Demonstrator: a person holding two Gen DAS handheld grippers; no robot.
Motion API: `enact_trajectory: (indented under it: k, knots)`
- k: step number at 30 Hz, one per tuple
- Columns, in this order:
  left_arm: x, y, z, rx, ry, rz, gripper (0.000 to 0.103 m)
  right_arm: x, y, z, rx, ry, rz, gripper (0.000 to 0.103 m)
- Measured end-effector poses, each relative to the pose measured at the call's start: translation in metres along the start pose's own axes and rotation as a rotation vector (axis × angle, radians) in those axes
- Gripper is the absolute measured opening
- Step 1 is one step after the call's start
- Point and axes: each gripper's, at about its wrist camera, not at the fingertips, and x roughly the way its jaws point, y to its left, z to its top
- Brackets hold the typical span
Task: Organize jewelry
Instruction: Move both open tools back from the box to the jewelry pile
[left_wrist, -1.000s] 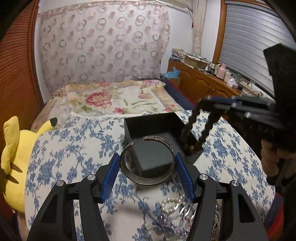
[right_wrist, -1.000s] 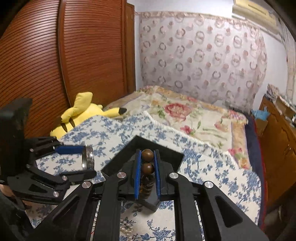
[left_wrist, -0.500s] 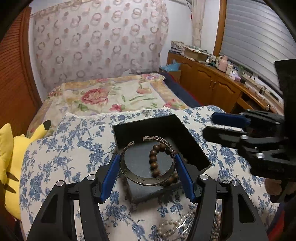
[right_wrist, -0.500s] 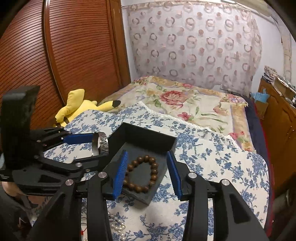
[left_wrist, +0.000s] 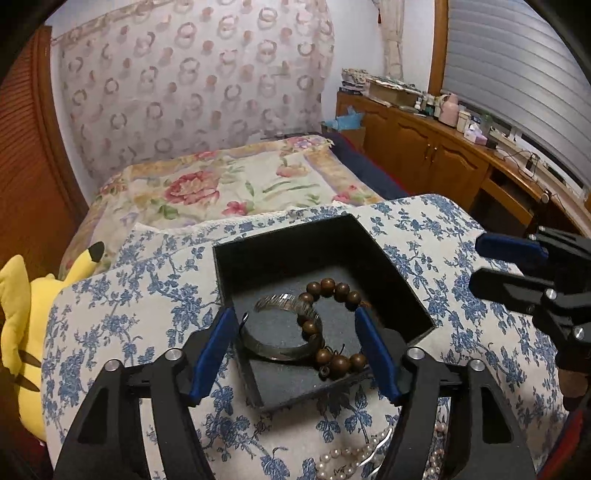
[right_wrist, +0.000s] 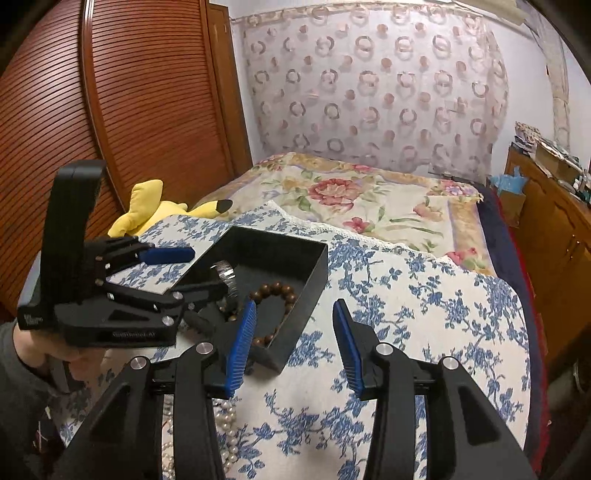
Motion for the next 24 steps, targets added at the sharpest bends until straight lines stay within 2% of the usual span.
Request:
enact_trajectory:
  k: [3,5,13,24]
  knots:
    - [-0.014,0.002,-0.006,-0.002,-0.021,-0.006,0.067,-0.009,0.003,-0.009,0.010,-0.017,0.013,0.046]
    - [-0.027,0.004,-0.014,-0.001,-0.042,-0.008,0.073,-0.016,0.009,-0.019,0.008,-0.028,0.005,0.046]
    - [-0.068,0.013,-0.054,-0.021,-0.081,-0.026,0.073,-0.041,0.036,-0.055,0.007,-0.047,0.026,0.046]
    - [-0.102,0.027,-0.126,-0.090,-0.046,-0.052,0.073,-0.049,0.079,-0.106,-0.024,0.007,0.078,0.046]
